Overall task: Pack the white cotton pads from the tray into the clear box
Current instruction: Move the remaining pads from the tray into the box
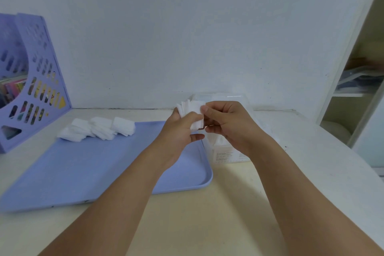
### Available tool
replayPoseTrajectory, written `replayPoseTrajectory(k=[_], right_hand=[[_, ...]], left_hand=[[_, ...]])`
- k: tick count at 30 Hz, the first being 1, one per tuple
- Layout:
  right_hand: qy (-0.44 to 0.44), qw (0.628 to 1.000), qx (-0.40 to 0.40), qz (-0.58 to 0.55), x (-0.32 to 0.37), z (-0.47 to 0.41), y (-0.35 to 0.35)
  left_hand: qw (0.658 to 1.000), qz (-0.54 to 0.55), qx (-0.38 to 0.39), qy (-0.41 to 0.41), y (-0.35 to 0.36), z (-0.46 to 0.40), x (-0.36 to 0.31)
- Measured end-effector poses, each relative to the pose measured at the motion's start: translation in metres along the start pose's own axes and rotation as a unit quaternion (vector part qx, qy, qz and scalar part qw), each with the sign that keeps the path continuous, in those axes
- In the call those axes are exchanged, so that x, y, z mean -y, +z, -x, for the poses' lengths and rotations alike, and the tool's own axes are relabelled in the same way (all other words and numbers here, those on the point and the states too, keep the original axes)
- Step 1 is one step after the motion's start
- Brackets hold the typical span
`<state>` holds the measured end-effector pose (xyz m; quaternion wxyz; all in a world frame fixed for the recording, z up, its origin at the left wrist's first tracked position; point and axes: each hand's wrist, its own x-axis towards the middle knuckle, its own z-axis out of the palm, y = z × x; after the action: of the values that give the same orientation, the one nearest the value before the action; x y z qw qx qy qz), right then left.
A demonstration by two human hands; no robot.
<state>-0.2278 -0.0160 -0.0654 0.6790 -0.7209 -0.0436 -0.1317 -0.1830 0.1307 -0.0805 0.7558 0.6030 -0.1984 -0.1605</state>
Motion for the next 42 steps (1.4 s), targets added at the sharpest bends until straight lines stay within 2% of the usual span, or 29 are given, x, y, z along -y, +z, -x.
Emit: replayPoseTrajectory(k=[5, 9, 16, 23, 28, 31, 39, 42], right_hand=[[-0.001, 1.000, -0.019, -0.006, -0.0003, -0.0010, -0.0002], [0.019, 0.998, 0.013, -0.050, 0.0010, 0.0011, 0.0001], [0.014, 0.999, 0.018, -0.038, 0.0025, 0.0021, -0.0007], [0.008, 1.000, -0.001, -0.008, 0.0018, 0.0015, 0.0002], [-0.001, 0.999, 0.024, 0.033, -0.0010, 0.0011, 0.0025], [-0.007, 0.999, 0.002, 0.047, -0.0032, 0.0008, 0.0018], [0.016, 1.000, -0.006, -0.002, -0.0039, -0.0006, -0.0002], [0.018, 0.999, -0.040, -0.005, -0.0014, -0.0003, -0.0006]], left_hand=[[0.999, 0.038, -0.009, -0.010, 0.0007, -0.0014, -0.0010], [0.998, 0.058, 0.007, -0.020, -0.0007, -0.0018, -0.0005], [1.000, -0.002, 0.021, 0.002, -0.0004, -0.0020, 0.0011], [0.999, 0.025, 0.021, -0.002, -0.0022, -0.0034, 0.0024], [0.998, -0.020, 0.055, 0.008, -0.0034, -0.0034, 0.0028], [0.997, -0.032, 0.070, 0.008, -0.0026, -0.0027, 0.0040], [1.000, 0.015, -0.022, 0.008, 0.0008, -0.0026, 0.0033], [0.998, 0.054, -0.044, 0.008, -0.0010, -0.0033, 0.0008]])
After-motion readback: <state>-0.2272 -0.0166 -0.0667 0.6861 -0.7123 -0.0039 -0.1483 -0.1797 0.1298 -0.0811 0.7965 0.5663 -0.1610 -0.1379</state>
